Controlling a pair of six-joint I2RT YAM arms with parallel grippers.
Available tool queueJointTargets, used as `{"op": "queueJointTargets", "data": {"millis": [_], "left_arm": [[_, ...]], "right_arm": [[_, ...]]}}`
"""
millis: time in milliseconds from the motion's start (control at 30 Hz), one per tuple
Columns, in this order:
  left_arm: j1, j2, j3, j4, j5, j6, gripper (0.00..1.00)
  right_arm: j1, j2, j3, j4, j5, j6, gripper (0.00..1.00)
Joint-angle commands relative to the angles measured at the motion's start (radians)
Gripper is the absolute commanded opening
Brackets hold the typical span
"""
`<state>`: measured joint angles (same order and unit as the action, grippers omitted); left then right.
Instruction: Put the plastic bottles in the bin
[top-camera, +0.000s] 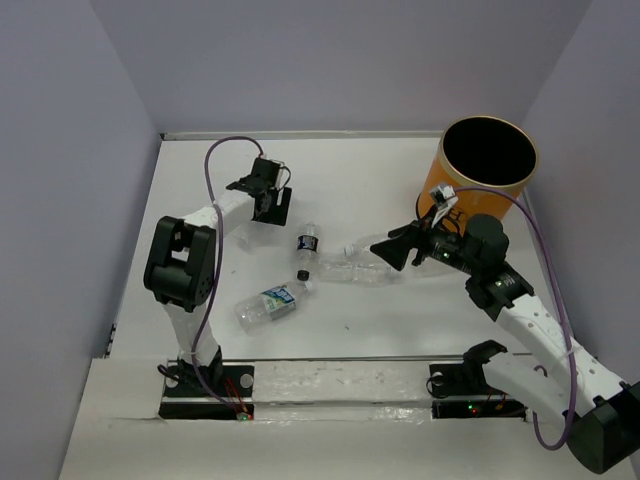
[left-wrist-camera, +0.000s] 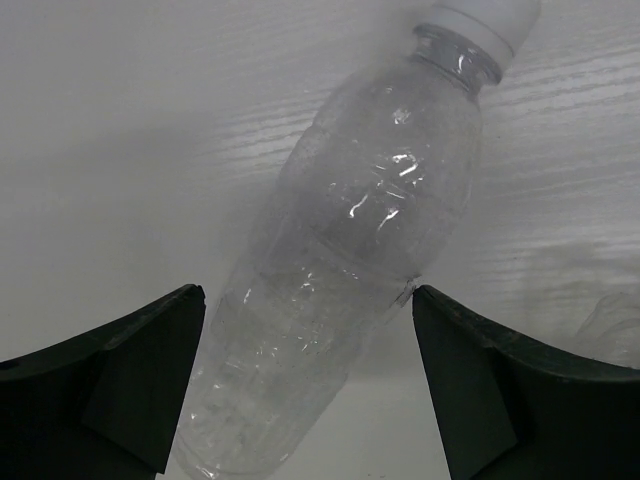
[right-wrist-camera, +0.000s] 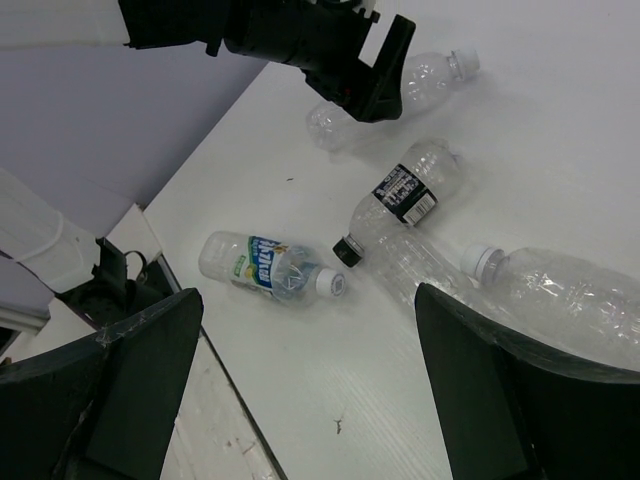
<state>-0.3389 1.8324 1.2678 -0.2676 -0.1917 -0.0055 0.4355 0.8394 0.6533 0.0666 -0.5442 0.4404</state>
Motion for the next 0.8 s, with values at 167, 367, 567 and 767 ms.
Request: {"op": "queueJointTargets", "data": {"millis": [167,367,567,767], "left_arm": [[0.003,-0.01,0.007,-0.079,-0.031,0.012,0.7],[0.003,-0.105,-0.008,-0.073,-0.069,-0.04,0.45],[-0.003,-0.376,-0.047,0.01,0.197,-0.073,0.43],[-0.057,-0.6,-0.192,0.109,0.509,-0.103,0.45]], "right_arm": [[0.005,-0.002,0.005,0.03,0.006,-0.017,0.92],[0.005,0.0,0.017,0.029,0.018,0.001,0.93],[0.005,0.041,0.032,0.047,0.052,0.076,0.93],[0.025,0.153,0.032,0.26,0.013,0.251,0.97]]}}
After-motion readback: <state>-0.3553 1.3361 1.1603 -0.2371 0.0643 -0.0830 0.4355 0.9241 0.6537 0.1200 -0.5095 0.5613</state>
